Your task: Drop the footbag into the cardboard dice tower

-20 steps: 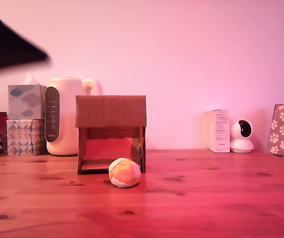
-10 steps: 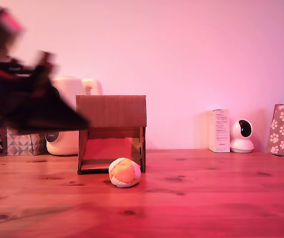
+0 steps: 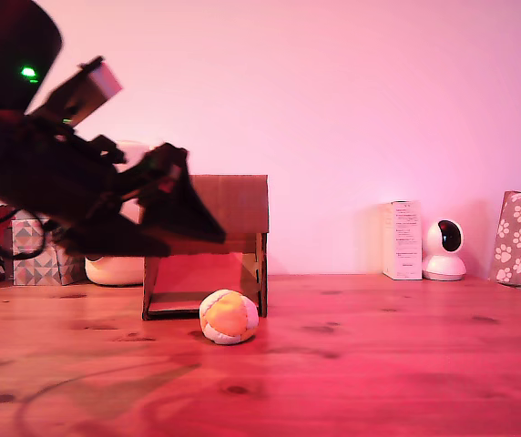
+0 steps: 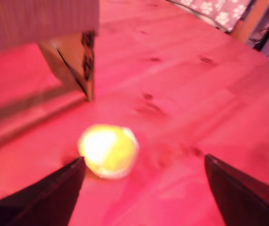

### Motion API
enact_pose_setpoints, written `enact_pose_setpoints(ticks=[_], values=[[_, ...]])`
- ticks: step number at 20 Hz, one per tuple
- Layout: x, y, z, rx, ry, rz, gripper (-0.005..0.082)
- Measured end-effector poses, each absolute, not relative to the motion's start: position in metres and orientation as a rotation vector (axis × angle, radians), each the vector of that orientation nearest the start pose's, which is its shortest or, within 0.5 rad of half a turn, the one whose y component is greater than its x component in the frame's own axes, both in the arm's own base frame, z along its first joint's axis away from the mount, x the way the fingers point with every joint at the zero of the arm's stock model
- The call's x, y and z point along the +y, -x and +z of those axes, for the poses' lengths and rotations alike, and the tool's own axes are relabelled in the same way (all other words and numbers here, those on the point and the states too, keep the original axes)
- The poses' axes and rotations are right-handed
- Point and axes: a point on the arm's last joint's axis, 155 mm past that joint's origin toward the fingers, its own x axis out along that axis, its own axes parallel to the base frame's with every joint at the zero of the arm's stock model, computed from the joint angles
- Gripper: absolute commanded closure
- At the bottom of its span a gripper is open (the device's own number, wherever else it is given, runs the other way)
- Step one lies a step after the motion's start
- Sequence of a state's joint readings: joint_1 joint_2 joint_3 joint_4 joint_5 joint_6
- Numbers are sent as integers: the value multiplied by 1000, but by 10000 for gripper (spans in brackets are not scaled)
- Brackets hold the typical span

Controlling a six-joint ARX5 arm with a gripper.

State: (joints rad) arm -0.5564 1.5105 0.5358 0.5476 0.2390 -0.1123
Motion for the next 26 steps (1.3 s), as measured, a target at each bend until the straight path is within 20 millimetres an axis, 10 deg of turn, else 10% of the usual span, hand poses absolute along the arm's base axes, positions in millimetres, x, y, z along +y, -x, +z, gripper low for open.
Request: enact_pose_setpoints(ticks=[14, 21, 26], values=[[-293, -390, 38, 600, -54, -754, 2], [-288, -383, 13, 694, -73, -744, 677], [-289, -383, 20, 694, -71, -750, 695]])
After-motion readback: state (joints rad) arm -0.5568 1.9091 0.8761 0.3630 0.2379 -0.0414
